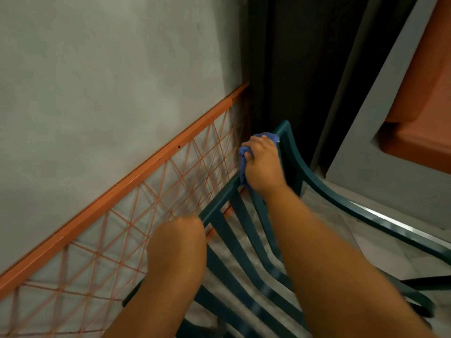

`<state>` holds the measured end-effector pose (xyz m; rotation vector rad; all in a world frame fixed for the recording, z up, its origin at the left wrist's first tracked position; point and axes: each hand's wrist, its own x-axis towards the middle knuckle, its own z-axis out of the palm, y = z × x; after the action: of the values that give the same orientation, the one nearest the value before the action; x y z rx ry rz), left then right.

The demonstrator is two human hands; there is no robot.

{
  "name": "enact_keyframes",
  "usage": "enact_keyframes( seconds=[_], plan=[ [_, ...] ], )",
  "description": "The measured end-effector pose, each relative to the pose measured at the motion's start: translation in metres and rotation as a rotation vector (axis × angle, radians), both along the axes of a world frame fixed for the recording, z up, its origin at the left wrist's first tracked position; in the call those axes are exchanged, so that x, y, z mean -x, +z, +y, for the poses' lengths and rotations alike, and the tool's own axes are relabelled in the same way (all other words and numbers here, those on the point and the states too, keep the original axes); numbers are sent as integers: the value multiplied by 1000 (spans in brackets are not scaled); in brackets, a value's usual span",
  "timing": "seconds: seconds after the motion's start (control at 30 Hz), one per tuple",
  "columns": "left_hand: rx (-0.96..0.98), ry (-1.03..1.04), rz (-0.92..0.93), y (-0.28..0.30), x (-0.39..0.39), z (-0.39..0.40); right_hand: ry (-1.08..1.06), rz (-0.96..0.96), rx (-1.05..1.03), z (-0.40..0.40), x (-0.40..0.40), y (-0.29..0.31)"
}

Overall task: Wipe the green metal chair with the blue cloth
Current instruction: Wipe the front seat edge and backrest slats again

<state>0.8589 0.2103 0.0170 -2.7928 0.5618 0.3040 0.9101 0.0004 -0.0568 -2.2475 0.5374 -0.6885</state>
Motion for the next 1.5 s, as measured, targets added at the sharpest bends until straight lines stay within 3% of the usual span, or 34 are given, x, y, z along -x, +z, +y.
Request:
enact_keyframes(
  seconds=[0.17, 0.27, 0.37, 0.43, 0.57, 0.7, 0.83, 1.0, 1.07, 1.2, 1.37, 1.5],
  plan=[
    [196, 40, 49, 6, -24, -7, -11, -228, -124, 70, 35, -27],
    [417, -126, -71, 0, -41, -25, -39, -338, -153, 80, 44, -40],
    [605, -281, -104, -15, -57, -52, -290, -418, -370, 56, 26, -22],
    [628, -366, -114, -24, -68, -70, -420, -437, -449, 29, 12, -11],
    [531, -491, -244, -32, -80, -88, -272, -255, -389, -7, -14, -17],
    [579, -512, -334, -41, -83, -87, -299, -349, -409, -9, -20, -45],
    [677, -511, -382, -51, -80, -85, -469, -326, -541, -13, -16, -83],
    [693, -490, -377, -52, -76, -86, -617, 48, -870, -37, 3, -131],
    [677, -484, -377, -52, -76, -86, -634, 88, -964, -38, 1, -127],
    [662, -480, -384, -52, -76, -86, -638, -114, -768, -24, -23, -95],
    [658, -481, -403, -53, -75, -85, -428, -342, -402, -18, -11, -95],
    [682, -485, -392, -55, -76, -86, -561, -235, -512, -27, -1, -141]
  ],
)
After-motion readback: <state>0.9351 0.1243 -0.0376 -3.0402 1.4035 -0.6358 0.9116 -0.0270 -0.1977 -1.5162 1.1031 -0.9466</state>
